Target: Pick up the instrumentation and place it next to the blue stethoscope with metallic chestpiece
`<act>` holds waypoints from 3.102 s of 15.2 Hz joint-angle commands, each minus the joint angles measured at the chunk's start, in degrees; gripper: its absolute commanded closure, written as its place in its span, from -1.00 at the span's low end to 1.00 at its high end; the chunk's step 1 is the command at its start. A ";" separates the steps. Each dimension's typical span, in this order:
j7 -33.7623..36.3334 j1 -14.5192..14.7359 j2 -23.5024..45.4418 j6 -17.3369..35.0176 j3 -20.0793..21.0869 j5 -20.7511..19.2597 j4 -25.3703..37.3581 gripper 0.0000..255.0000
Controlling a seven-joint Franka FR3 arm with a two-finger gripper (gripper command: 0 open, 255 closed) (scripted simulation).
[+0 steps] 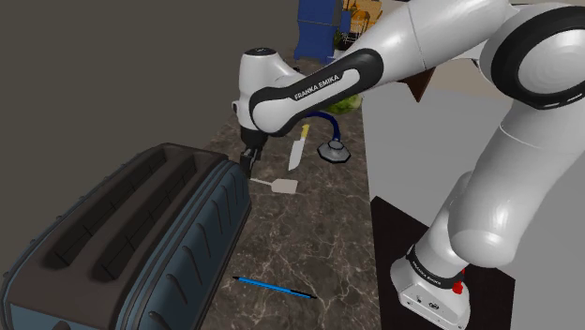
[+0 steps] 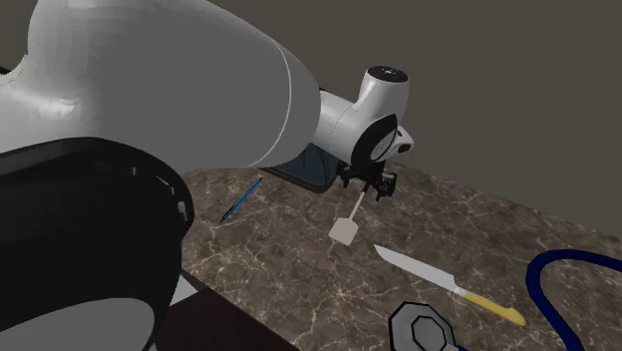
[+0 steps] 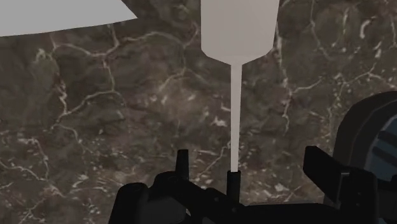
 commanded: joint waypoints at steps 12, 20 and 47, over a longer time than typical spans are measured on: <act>0.45 0.21 3.40 4.64 -0.05 -0.89 -1.26 -1.00; 0.45 0.21 3.39 4.63 -0.05 -0.89 -1.26 1.00; -0.64 -0.10 -4.60 -12.73 0.06 0.91 8.24 1.00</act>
